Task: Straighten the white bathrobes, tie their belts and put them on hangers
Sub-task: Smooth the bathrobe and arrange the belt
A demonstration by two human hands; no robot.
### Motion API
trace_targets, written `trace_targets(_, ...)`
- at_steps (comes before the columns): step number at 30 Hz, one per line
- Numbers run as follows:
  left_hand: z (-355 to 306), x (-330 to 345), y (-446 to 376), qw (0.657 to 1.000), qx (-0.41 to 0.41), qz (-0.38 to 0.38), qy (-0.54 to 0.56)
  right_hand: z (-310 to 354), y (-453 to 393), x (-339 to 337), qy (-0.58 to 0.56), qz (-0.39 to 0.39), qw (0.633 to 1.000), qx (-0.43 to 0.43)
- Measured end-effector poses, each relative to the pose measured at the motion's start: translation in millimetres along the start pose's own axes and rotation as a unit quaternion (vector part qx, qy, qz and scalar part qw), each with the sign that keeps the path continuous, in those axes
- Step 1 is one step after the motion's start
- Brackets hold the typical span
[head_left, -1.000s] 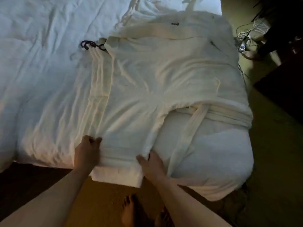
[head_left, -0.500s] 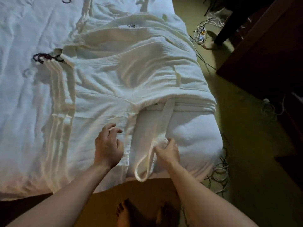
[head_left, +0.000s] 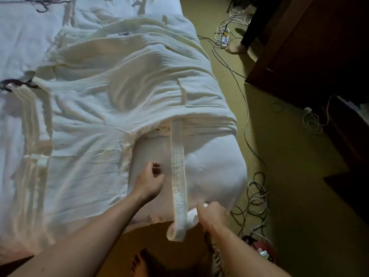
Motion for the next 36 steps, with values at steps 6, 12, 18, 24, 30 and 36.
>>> trace_targets(6,-38.7,37.7,0.8,0.998,-0.051,0.003,0.038,-44.8,-34.5,-34.6,0.051,-0.004,0.999,-0.002)
trace_targets(12,-75.1,63.0,-6.1,0.995,-0.074,-0.035,0.065,7.8,-69.2,-87.1,-0.028,-0.068,0.986,-0.147)
trace_targets(18,-108.1,51.4,-30.3,0.985,-0.092,-0.094,0.116,68.1,-89.7,-125.5,-0.053,-0.057,0.966,-0.247)
trace_targets(24,-93.8,32.8,-40.5,0.993,-0.108,-0.044,-0.004,138.1,-97.7,-145.7,-0.035,-0.017,0.95,-0.311)
trace_targets(30,-78.4,12.6,-38.8,0.99,-0.109,-0.048,-0.071,200.5,-98.7,-151.3,0.047,0.028,0.922,-0.384)
trace_targets(36,-63.9,8.3,-38.5,0.987,-0.102,-0.061,-0.104,246.9,-87.0,-160.0,0.102,-0.019,0.883,-0.458)
Point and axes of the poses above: each hand's wrist, its own y-axis away from the middle knuckle, its own x-axis out of the palm, z = x × y, the point moved 5 cm from there along -y, towards the middle knuckle, and after that the axes turned 15 degrees about -z, right-handed, at the moved point
